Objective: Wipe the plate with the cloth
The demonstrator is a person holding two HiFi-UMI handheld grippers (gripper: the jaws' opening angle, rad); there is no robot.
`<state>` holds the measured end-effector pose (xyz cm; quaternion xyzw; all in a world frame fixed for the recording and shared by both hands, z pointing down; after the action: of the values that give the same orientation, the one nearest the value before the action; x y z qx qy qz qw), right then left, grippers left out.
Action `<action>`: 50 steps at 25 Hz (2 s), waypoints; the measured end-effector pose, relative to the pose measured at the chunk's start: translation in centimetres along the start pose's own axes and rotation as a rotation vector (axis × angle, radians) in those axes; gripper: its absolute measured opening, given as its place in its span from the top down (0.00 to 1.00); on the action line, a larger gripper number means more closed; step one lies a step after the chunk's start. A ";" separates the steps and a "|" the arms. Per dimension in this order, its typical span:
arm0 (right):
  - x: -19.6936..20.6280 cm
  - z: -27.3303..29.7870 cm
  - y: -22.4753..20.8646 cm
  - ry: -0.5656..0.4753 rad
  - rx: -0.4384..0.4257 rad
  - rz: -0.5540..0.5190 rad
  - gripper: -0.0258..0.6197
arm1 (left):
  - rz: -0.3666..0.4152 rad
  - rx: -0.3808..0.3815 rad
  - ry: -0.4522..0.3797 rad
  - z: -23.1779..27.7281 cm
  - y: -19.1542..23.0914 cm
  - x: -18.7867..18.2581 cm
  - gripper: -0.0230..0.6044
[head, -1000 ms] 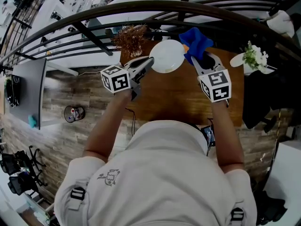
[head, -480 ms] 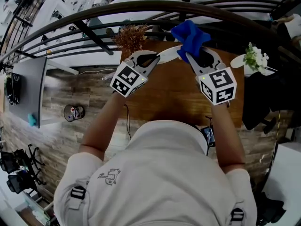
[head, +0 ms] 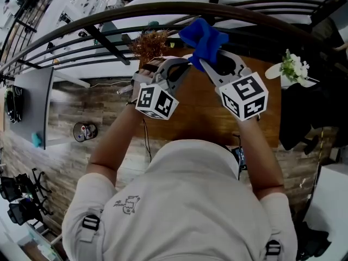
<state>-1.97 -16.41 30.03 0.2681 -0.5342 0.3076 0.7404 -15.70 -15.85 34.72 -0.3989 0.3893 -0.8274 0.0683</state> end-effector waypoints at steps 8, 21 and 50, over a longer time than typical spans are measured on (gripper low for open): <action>0.2 0.2 0.0 0.002 -0.030 0.032 0.79 | 0.196 -0.012 -0.056 -1.0 0.5 -1.5 0.93; 4.2 -1.6 -6.1 0.078 0.061 0.184 0.79 | 0.368 -0.016 -0.108 -3.7 1.1 -2.5 0.93; 0.0 0.6 -1.6 0.300 -0.341 0.047 0.79 | 0.517 0.085 -0.147 -3.2 -0.5 -2.6 0.93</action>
<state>-1.14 -17.88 30.12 0.0779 -0.4685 0.2662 0.8388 -16.16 -12.49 32.25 -0.3420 0.4373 -0.7669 0.3219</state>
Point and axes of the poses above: the fingertips, and each gripper's own axes: z forward along the fingers, y to its left, x out of its underside, the point moved 8 cm from there along -z, backward along the fingers, and after that the axes turned 4 degrees about x, right-handed, at the moved point
